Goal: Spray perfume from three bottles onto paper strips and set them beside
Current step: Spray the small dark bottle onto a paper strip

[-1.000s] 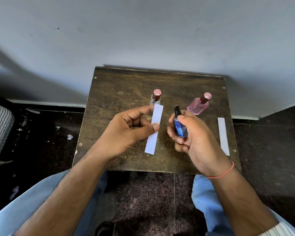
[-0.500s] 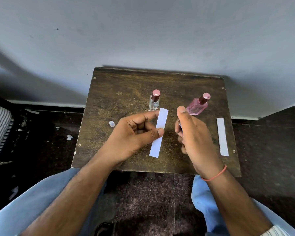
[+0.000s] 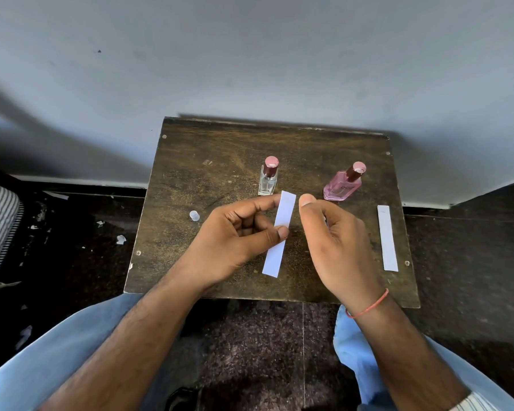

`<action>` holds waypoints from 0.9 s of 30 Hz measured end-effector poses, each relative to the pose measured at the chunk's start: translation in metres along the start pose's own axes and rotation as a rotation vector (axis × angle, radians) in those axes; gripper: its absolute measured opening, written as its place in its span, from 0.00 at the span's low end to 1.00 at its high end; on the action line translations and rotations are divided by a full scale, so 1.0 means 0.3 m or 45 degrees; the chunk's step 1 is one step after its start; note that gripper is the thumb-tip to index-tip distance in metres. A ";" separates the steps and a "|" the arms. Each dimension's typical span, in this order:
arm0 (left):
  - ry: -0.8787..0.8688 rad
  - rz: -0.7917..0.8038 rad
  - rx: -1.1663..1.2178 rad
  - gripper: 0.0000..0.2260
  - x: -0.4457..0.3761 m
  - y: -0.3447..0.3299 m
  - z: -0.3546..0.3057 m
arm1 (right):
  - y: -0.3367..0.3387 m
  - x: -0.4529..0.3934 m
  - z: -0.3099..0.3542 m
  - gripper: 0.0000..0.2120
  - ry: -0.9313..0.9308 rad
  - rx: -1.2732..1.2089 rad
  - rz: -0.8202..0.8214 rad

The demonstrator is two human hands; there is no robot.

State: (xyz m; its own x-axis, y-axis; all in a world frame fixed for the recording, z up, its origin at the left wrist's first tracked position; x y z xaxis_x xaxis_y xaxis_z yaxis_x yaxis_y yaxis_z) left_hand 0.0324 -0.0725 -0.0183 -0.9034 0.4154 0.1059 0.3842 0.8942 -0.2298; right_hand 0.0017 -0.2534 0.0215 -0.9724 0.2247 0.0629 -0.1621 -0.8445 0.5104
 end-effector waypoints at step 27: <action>-0.013 0.009 -0.026 0.22 -0.002 0.012 0.003 | -0.005 -0.008 -0.014 0.28 -0.081 -0.095 0.114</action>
State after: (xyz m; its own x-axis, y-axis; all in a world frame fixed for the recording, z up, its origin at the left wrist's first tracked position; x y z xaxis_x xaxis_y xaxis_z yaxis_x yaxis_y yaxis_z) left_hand 0.0343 -0.0697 -0.0200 -0.9026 0.4201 0.0942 0.3943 0.8945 -0.2108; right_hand 0.0034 -0.2547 0.0169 -0.9713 0.1751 0.1611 -0.0892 -0.8957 0.4356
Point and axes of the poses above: each hand's wrist, its own x-axis away from the middle knuckle, its own y-axis out of the back of the hand, z = x × y, the point moved 1 cm from there along -x, towards the middle knuckle, and after that the axes turned 3 degrees about -y, right-handed, at the moved point
